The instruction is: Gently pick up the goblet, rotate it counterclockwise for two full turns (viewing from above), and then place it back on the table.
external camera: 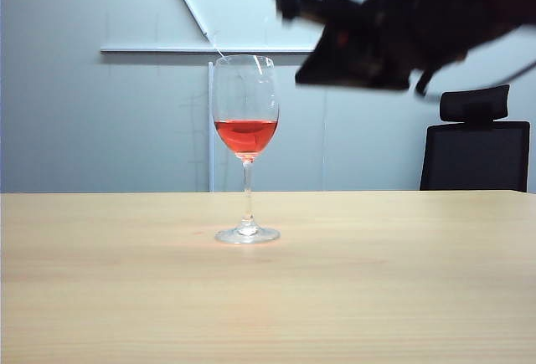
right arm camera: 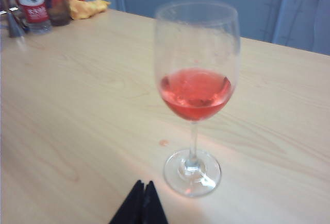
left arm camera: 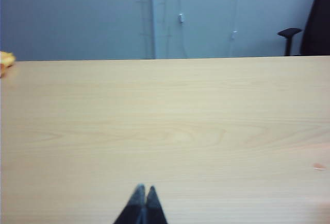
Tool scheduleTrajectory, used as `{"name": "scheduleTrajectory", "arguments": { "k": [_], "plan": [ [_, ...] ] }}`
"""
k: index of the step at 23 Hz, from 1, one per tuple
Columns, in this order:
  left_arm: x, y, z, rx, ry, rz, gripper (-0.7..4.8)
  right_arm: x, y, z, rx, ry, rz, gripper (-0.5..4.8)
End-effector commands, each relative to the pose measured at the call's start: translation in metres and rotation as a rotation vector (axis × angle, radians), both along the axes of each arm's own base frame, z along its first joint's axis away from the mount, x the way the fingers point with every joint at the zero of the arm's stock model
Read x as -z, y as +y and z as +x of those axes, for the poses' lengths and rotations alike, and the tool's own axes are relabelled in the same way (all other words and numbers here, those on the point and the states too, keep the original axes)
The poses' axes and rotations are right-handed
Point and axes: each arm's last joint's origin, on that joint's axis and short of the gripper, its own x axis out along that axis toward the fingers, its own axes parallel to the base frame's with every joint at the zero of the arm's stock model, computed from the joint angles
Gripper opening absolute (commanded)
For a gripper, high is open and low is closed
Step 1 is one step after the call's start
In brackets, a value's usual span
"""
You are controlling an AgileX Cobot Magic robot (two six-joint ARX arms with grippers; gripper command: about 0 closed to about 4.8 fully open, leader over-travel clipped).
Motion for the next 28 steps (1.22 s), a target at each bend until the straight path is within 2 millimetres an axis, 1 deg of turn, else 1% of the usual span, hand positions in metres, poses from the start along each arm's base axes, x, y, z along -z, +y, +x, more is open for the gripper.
{"name": "scheduleTrajectory", "arguments": {
  "k": [1,2,4,7,19,20,22,24,25,26,28],
  "plan": [
    [-0.002,0.003,0.000,-0.034,-0.011,0.000,-0.05,-0.012,-0.010,-0.018,0.041,0.036,-0.016,-0.09],
    [-0.002,0.003,0.000,-0.032,-0.011,0.000,-0.05,-0.018,-0.014,-0.024,0.031,0.026,-0.004,-0.09],
    [-0.002,0.003,0.000,-0.022,-0.011,0.000,-0.05,-0.026,-0.020,-0.029,0.032,0.010,0.018,-0.09],
    [-0.002,0.003,0.000,-0.021,-0.011,0.000,-0.05,-0.031,-0.023,-0.031,0.031,-0.010,0.044,-0.08],
    [-0.002,0.003,0.000,-0.021,-0.011,0.000,-0.05,-0.030,-0.023,-0.031,0.020,-0.006,0.033,-0.08],
    [-0.002,0.003,0.000,-0.022,-0.011,0.000,-0.05,-0.030,-0.023,-0.031,0.015,-0.040,-0.023,-0.08],
    [-0.002,0.003,0.000,-0.021,-0.011,0.000,-0.05,-0.035,-0.029,-0.035,0.014,-0.072,-0.049,-0.08],
    [-0.002,0.003,0.000,-0.022,-0.011,0.000,-0.05,-0.046,-0.039,-0.041,0.017,-0.113,0.006,-0.08],
    [-0.002,0.003,0.000,-0.021,-0.011,0.000,-0.05,-0.055,-0.047,-0.045,0.024,-0.147,0.051,-0.08],
    [-0.002,0.003,0.000,-0.021,-0.011,0.000,-0.05,-0.059,-0.051,-0.047,0.008,-0.167,0.076,-0.08],
    [-0.002,0.003,0.000,-0.021,-0.011,0.000,-0.05,-0.069,-0.069,-0.049,-0.038,-0.220,0.125,-0.09]
  ]
}}
